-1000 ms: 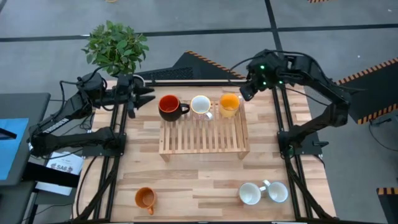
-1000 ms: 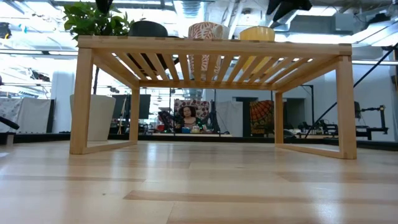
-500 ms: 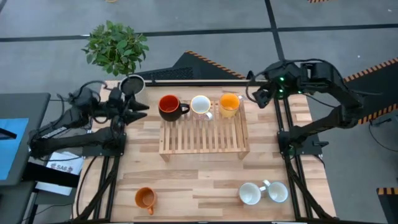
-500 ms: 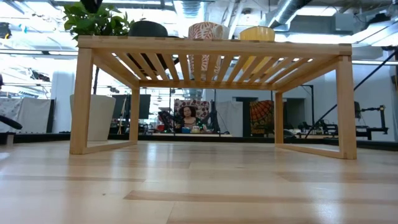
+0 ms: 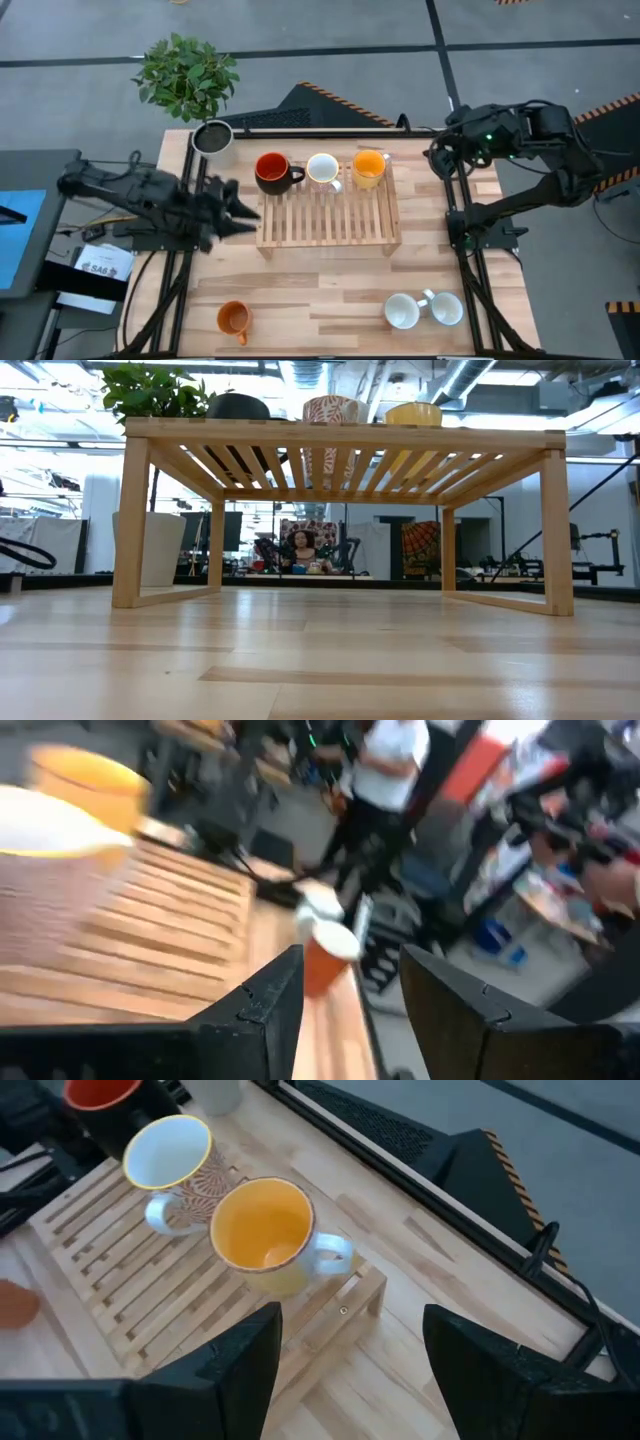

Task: Place coffee mugs
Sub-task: Put the orange mug on the shelf

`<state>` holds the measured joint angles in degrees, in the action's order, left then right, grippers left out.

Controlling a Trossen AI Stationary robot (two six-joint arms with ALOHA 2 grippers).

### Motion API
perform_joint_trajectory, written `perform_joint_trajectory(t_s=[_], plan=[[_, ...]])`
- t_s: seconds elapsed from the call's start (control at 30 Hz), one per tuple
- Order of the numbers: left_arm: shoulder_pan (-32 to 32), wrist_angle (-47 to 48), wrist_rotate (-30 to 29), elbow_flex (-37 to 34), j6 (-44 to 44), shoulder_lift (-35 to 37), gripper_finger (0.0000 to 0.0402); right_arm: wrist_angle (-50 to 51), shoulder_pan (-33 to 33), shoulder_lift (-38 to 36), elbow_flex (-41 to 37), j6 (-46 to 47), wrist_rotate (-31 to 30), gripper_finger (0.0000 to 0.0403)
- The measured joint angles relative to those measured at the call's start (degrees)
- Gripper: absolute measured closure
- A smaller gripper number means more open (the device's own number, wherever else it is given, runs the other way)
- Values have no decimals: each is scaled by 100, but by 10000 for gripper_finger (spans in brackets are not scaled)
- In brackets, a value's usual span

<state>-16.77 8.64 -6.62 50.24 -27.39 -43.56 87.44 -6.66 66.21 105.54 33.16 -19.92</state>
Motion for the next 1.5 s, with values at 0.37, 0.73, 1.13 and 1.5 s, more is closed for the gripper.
perform_joint_trajectory(t_s=[0.37,0.73,1.13,1.5], plan=[[-1902,3287,-552,2677,-442,-2366,259,-3,179,55,0,-65,4,133],[-2939,5115,-32,3205,-1051,-4020,259,-2,179,54,-2,29,5,133],[-3277,5738,-432,3073,-1676,-4990,259,-2,175,53,-2,15,4,133],[-3310,4375,-207,1709,-2439,-4356,259,2,175,53,-2,-63,-112,133]])
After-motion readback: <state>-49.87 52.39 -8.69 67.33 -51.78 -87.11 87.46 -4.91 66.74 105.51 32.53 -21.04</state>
